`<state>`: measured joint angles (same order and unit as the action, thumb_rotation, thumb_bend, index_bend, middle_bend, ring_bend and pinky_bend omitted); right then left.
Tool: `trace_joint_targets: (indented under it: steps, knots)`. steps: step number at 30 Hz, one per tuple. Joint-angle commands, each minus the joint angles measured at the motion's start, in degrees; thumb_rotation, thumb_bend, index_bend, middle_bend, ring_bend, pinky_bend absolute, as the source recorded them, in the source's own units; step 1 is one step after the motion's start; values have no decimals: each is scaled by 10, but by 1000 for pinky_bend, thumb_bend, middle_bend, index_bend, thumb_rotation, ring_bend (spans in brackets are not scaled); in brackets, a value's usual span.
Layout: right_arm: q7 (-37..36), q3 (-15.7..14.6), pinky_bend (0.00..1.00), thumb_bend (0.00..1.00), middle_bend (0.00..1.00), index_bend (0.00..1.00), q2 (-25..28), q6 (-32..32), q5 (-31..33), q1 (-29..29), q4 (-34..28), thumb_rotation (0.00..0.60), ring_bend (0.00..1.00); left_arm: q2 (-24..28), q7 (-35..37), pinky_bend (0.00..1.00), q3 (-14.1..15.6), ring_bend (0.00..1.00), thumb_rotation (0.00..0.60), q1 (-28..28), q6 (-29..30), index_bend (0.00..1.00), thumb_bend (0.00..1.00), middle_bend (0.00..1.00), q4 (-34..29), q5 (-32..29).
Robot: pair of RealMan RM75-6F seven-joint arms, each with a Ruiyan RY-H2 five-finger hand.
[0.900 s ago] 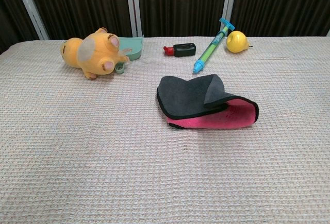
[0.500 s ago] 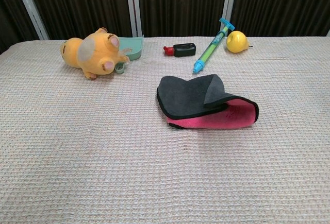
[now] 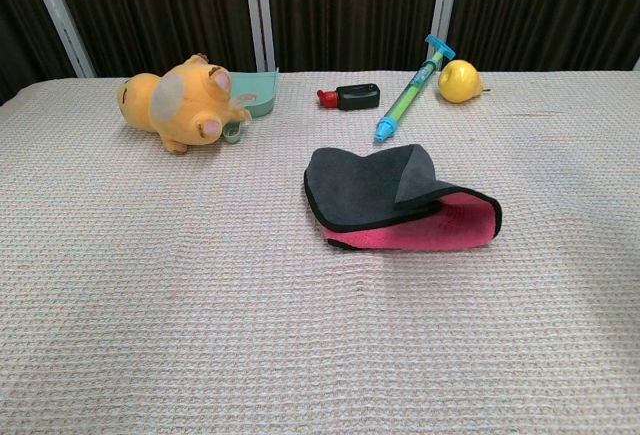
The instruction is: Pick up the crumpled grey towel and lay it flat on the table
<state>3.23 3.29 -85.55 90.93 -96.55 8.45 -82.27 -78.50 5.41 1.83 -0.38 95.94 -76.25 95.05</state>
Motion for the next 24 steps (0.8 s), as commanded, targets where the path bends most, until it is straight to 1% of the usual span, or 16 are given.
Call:
trace_joint_targets:
  steps: [1, 6, 10, 18, 24]
  knots:
    - [28, 20, 40, 165, 107, 237, -22, -28, 9, 22, -14, 600, 40, -1, 0, 23, 0, 0, 600, -1, -3, 0, 48, 0, 2, -2]
    - [71, 47, 45, 165, 120, 263, -63, -70, 37, 55, -12, 600, 43, 0, 4, 23, -3, 0, 600, -2, -4, 0, 48, 0, 3, -3]
    - [81, 60, 55, 165, 138, 298, -95, -90, 57, 74, 6, 600, 52, 0, 7, 23, -3, 0, 600, -2, -6, 0, 48, 0, 4, -3]
    - [82, 69, 55, 170, 152, 378, -167, -113, 82, 100, 51, 600, 55, -4, 9, 23, -2, 0, 600, -5, -17, 0, 48, 0, 9, -7]
    - [82, 79, 55, 182, 170, 397, -210, -119, 89, 120, 86, 600, 60, -6, 10, 23, -6, 0, 600, -6, -22, 0, 48, 0, 12, -14]
